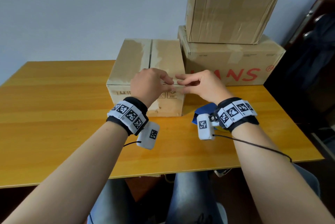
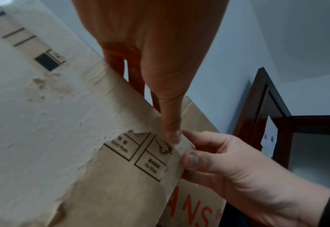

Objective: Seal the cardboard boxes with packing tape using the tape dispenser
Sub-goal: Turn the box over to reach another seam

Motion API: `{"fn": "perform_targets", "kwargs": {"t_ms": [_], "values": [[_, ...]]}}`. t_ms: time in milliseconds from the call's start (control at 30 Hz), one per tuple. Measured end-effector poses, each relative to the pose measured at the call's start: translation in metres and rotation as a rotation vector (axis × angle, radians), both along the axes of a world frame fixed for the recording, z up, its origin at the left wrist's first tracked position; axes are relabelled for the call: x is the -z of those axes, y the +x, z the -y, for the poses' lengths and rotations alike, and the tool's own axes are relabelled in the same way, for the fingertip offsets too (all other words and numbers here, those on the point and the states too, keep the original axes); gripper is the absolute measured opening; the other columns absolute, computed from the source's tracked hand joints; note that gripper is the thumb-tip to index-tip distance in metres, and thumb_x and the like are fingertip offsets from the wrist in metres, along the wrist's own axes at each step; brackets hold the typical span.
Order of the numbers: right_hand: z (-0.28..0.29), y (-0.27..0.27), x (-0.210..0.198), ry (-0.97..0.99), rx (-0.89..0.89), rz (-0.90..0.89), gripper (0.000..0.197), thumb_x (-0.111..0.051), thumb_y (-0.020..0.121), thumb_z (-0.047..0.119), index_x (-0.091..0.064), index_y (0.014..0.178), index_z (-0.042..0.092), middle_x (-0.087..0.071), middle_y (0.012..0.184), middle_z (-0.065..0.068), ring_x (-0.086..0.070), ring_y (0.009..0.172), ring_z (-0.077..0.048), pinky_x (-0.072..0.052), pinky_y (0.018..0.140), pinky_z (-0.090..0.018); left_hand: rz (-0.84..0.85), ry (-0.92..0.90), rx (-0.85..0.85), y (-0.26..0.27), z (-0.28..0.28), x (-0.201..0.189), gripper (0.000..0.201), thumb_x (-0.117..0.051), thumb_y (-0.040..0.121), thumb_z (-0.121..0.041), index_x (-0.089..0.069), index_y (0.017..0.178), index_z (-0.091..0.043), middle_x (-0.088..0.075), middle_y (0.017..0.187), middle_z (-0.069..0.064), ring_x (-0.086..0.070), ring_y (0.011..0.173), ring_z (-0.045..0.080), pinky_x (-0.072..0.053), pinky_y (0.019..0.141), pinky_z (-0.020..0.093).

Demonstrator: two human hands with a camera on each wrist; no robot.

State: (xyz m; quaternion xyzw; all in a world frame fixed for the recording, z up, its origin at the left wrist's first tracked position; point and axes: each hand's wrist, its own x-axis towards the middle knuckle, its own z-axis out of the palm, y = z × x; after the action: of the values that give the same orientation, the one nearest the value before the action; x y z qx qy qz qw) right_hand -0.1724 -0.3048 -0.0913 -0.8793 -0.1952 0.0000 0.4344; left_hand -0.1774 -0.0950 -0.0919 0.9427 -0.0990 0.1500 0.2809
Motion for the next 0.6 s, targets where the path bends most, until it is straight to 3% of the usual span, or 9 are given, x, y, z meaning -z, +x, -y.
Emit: {"fn": "perform_targets", "kwargs": {"t_ms": [100, 200, 267, 333, 433, 600], "values": [[0.002, 0.0, 0.006, 0.099, 0.031, -0.002, 0.032, -0.084, 0.079, 0.012, -0.078, 0.11, 0.02, -0.07, 0.123, 0.016, -0.063, 0.114, 0.004, -0.046, 0.108, -0.026, 0.007, -0.023, 0.002, -0.003, 0.002, 0.001, 0.017, -0.083, 0.074, -0.045, -0.075, 0.086, -0.035, -0.075, 0.098, -0.019, -0.066, 0.093, 0.002, -0.054, 0.076, 0.024], [0.005, -0.004, 0.01, 0.216, 0.134, 0.005, 0.028, -0.085, 0.076, 0.01, -0.078, 0.103, 0.015, -0.071, 0.122, 0.01, -0.072, 0.098, -0.005, -0.056, 0.096, -0.033, 0.0, -0.023, 0.006, -0.004, 0.004, -0.001, 0.015, -0.084, 0.075, -0.043, -0.073, 0.083, -0.036, -0.074, 0.098, -0.02, -0.065, 0.092, 0.002, -0.049, 0.071, 0.021], [0.007, -0.004, 0.014, 0.161, 0.211, 0.049, 0.024, -0.087, 0.075, 0.023, -0.077, 0.096, 0.018, -0.074, 0.111, 0.012, -0.073, 0.09, -0.006, -0.059, 0.089, -0.034, -0.018, -0.016, 0.004, -0.003, 0.005, -0.003, 0.016, -0.084, 0.074, -0.043, -0.07, 0.08, -0.037, -0.074, 0.098, -0.02, -0.064, 0.091, 0.001, -0.046, 0.067, 0.019], [0.01, -0.006, 0.018, 0.065, 0.216, 0.072, 0.018, -0.085, 0.077, 0.03, -0.079, 0.09, 0.021, -0.074, 0.1, 0.013, -0.07, 0.09, -0.003, -0.057, 0.09, -0.035, -0.026, -0.02, 0.002, -0.002, 0.006, -0.005, 0.017, -0.084, 0.073, -0.043, -0.069, 0.078, -0.037, -0.074, 0.097, -0.02, -0.064, 0.089, 0.0, -0.044, 0.064, 0.017], [0.012, -0.008, 0.019, 0.016, 0.152, 0.074, 0.007, -0.08, 0.084, 0.024, -0.081, 0.09, 0.021, -0.074, 0.095, 0.013, -0.068, 0.093, -0.003, -0.054, 0.093, -0.039, -0.025, -0.011, -0.004, -0.003, 0.006, -0.005, 0.018, -0.084, 0.074, -0.043, -0.067, 0.076, -0.037, -0.074, 0.096, -0.021, -0.064, 0.088, 0.0, -0.044, 0.066, 0.017], [0.012, -0.002, 0.012, -0.138, 0.096, 0.204, 0.008, -0.075, 0.088, 0.022, -0.077, 0.082, 0.027, -0.071, 0.08, 0.009, -0.066, 0.078, -0.009, -0.054, 0.081, -0.042, 0.0, 0.007, -0.003, -0.005, 0.007, -0.003, 0.02, -0.082, 0.075, -0.046, -0.066, 0.076, -0.035, -0.074, 0.097, -0.018, -0.066, 0.091, 0.005, -0.053, 0.074, 0.026]]}}
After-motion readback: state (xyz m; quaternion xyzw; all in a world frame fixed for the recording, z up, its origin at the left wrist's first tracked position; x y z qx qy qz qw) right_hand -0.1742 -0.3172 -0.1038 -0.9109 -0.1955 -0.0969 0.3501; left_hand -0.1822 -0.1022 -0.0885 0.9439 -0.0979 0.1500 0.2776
